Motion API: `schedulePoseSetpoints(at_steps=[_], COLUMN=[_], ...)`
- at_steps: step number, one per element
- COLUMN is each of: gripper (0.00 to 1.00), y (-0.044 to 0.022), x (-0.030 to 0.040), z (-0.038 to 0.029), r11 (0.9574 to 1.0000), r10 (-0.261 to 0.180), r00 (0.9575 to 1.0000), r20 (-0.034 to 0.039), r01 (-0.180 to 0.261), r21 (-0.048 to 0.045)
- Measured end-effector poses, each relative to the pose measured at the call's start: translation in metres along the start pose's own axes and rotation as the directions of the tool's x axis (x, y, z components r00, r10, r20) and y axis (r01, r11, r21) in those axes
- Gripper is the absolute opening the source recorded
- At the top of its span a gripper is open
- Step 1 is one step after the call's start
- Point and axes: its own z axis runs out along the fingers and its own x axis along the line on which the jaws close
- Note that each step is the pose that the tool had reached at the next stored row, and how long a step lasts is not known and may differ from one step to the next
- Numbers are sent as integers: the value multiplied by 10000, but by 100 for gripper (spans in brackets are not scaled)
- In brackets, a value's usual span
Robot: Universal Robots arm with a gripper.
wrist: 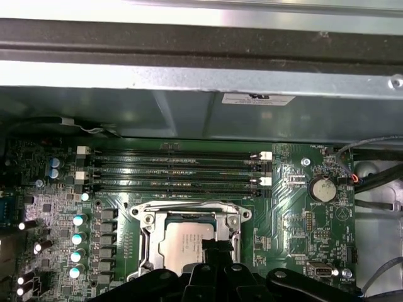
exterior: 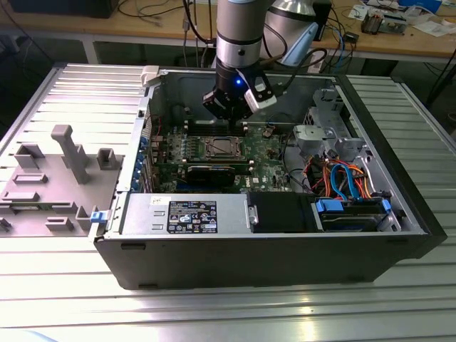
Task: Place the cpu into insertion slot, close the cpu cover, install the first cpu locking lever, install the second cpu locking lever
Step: 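Install the second cpu locking lever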
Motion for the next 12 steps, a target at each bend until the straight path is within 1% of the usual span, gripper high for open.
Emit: schedulePoseSetpoints(at_steps=[7, 12], gripper=[11, 11], y=[-102, -133], x=[3, 4], z=[-7, -9], r11=[10000, 10000], r10=[1, 2], r00=[10000, 10000], r20=[1, 1], r01=[-1, -2], r21=[-2, -2])
